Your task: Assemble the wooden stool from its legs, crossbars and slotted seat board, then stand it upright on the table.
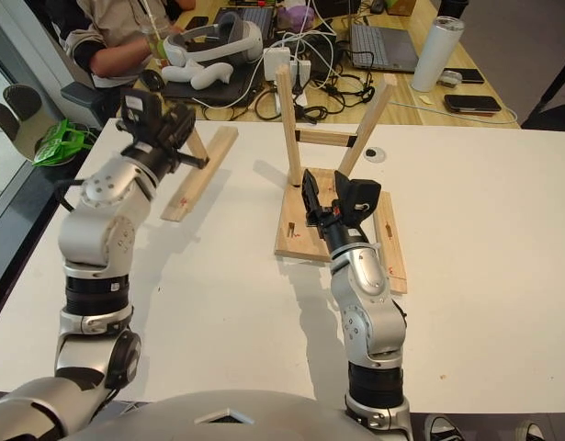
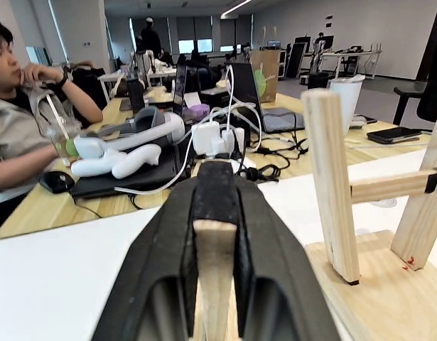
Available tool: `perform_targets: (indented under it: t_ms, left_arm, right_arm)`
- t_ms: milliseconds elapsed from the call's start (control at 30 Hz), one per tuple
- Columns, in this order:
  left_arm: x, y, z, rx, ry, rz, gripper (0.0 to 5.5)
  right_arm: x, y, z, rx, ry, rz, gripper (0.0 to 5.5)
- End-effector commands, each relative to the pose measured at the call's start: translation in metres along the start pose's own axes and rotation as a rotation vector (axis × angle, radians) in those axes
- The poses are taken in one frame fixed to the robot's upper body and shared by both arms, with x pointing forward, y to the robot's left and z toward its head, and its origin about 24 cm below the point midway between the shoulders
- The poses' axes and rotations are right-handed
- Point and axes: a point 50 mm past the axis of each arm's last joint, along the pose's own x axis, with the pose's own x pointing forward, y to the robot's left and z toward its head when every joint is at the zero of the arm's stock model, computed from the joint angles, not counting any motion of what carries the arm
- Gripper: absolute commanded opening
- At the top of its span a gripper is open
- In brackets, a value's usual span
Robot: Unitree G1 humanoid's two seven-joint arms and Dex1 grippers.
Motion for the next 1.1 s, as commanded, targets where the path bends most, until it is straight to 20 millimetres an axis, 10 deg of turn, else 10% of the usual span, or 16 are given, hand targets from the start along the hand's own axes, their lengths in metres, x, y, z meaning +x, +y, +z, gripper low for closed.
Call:
perform_targets:
  t_ms: [33, 200, 400, 467, 767, 1100]
  left_arm:
    - [-0.008, 0.008, 0.034, 0.058, -0.043, -0.018, 0.42]
    - [-0.019, 0.02, 0.023, 0.068, 0.024, 0.012, 0.42]
    - [-0.084, 0.034, -0.165, -0.038, 0.601, 0.14, 0.42]
    - [-0.104, 0.031, -0.193, -0.074, 0.656, 0.189, 0.42]
    - [-0.081, 0.03, -0.171, -0.1, 0.471, 0.242, 0.42]
    - [-0.019, -0.026, -0.073, -0.128, 0.206, 0.023, 0.42]
  right_arm:
    - [-0.003, -0.001, -0.001, -0.001, 0.002, -0.018, 3.06]
    - [-0.005, -0.003, -0.001, -0.003, 0.002, -0.026, 3.06]
    - [0.0, -0.002, -0.002, -0.008, 0.008, -0.004, 3.06]
    - [0.001, -0.002, -0.002, -0.009, 0.008, 0.001, 3.06]
    - [0.002, -0.003, -0.002, -0.011, 0.006, 0.0, 3.06]
    - [0.002, -0.002, -0.002, -0.006, 0.005, -0.004, 3.06]
